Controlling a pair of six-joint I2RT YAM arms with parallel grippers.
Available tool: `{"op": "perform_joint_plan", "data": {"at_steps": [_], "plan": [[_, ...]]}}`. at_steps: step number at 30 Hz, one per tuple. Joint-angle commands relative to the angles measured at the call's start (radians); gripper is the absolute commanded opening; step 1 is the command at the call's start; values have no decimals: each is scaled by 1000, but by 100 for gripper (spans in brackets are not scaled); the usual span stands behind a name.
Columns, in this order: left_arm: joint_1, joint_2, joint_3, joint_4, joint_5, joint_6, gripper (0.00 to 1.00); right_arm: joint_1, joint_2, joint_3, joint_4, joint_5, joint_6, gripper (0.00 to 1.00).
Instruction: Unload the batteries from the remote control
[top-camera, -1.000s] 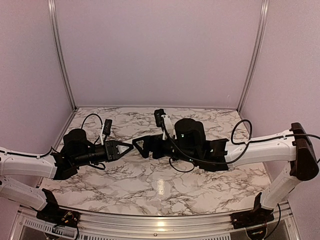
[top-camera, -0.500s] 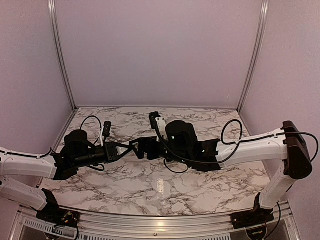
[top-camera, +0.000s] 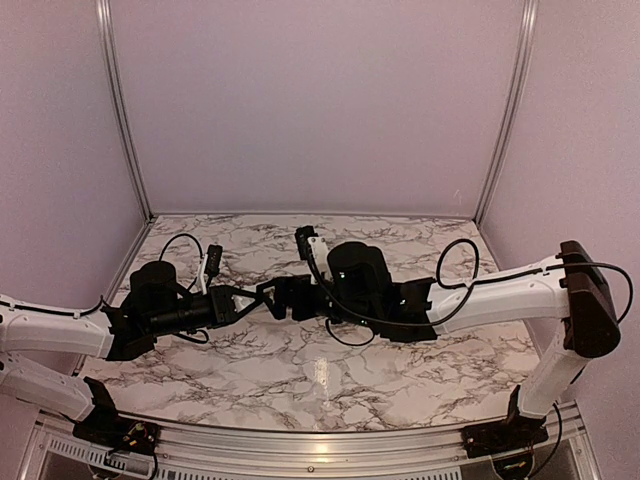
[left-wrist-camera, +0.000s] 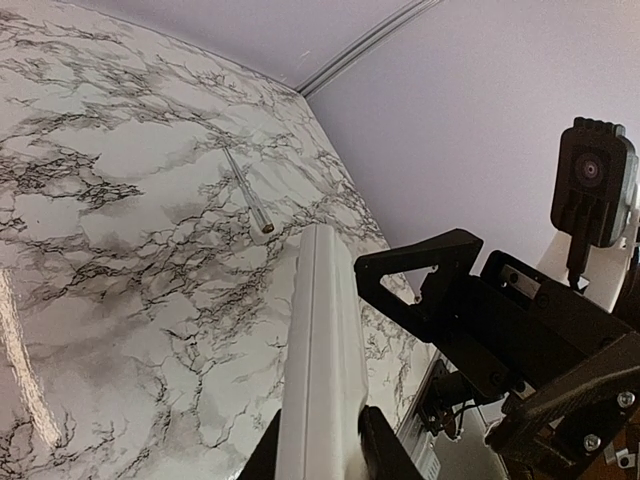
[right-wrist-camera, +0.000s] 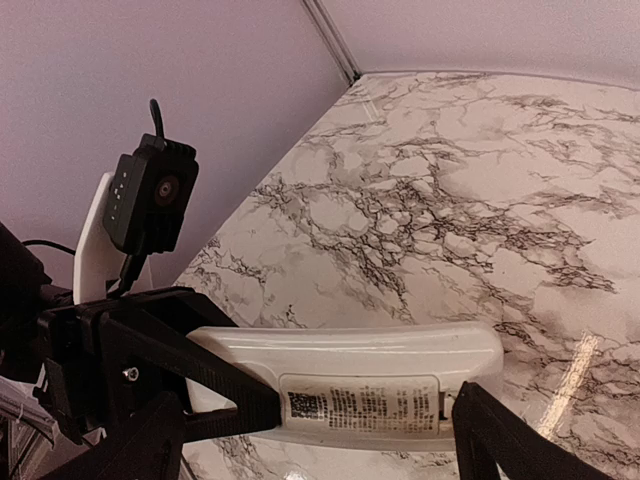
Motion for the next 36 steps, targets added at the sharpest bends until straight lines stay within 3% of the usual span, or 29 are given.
{"op": "perform_joint_plan", "data": {"at_steps": [1, 36], "plan": [[-22, -32, 14, 117, 110, 25, 0, 0, 30, 11, 14, -105, 23, 91], [-24, -39, 10, 136, 125, 32, 0, -94, -13, -98, 196, -378, 96, 92]]}}
